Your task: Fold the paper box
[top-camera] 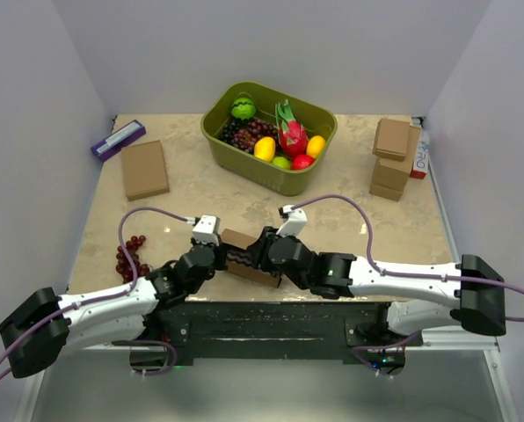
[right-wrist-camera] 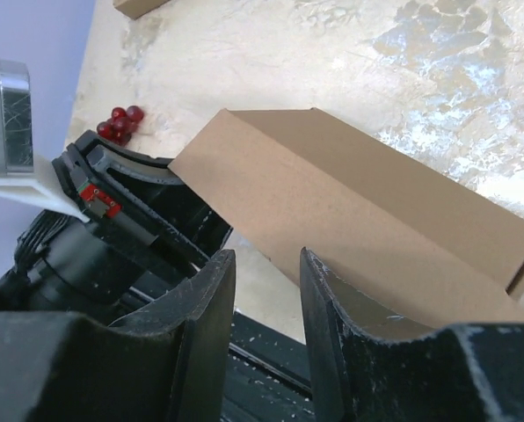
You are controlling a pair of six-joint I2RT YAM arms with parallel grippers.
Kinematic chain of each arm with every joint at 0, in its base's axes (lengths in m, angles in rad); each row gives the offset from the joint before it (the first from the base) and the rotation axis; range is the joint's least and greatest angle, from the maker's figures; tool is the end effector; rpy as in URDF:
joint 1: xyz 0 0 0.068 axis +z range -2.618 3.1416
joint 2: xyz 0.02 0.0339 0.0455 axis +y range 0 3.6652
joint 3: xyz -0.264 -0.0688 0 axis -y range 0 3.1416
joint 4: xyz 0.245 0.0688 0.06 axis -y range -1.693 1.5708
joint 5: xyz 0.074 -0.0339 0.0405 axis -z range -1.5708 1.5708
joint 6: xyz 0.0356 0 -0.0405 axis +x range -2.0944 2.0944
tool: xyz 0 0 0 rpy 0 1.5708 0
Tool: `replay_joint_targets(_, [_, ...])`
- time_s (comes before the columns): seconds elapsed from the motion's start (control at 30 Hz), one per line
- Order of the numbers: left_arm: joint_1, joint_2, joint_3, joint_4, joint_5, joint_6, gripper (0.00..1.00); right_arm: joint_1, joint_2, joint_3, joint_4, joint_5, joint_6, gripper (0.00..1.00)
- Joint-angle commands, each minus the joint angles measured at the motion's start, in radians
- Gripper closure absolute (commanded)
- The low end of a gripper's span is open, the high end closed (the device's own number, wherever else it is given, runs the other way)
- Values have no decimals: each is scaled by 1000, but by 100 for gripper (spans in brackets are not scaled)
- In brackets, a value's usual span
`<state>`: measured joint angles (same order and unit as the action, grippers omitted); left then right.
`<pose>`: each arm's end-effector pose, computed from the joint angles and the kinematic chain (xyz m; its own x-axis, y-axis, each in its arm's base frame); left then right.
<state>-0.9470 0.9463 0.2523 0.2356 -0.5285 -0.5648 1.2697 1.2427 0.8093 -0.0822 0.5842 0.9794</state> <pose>0.1234 -0.1407 0.1707 -0.4521 -0.1630 -0.8769 0.2306 0.9284 -0.2915 0.0996 0.2546 0.2639 -0.6247 0.3233 -0.7108 -0.2434 0.7843 0.5706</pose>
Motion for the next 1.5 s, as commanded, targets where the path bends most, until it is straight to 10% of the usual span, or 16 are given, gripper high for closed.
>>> replay_joint_targets(0.0, [-29, 19, -42, -76, 10, -72, 100, 3, -20, 11, 99, 37, 10, 61])
replay_joint_targets(0.57, [-68, -14, -31, -142, 1, -98, 99, 19, 44, -38, 67, -3, 80, 67])
replay_joint_targets(1.17, [-72, -271, 56, -429, 47, -136, 42, 68, 141, -93, 38, 34, 191, 66])
replay_joint_targets(1.47, [-27, -114, 225, -322, 68, 18, 18, 69, 152, -124, 45, 26, 203, 65])
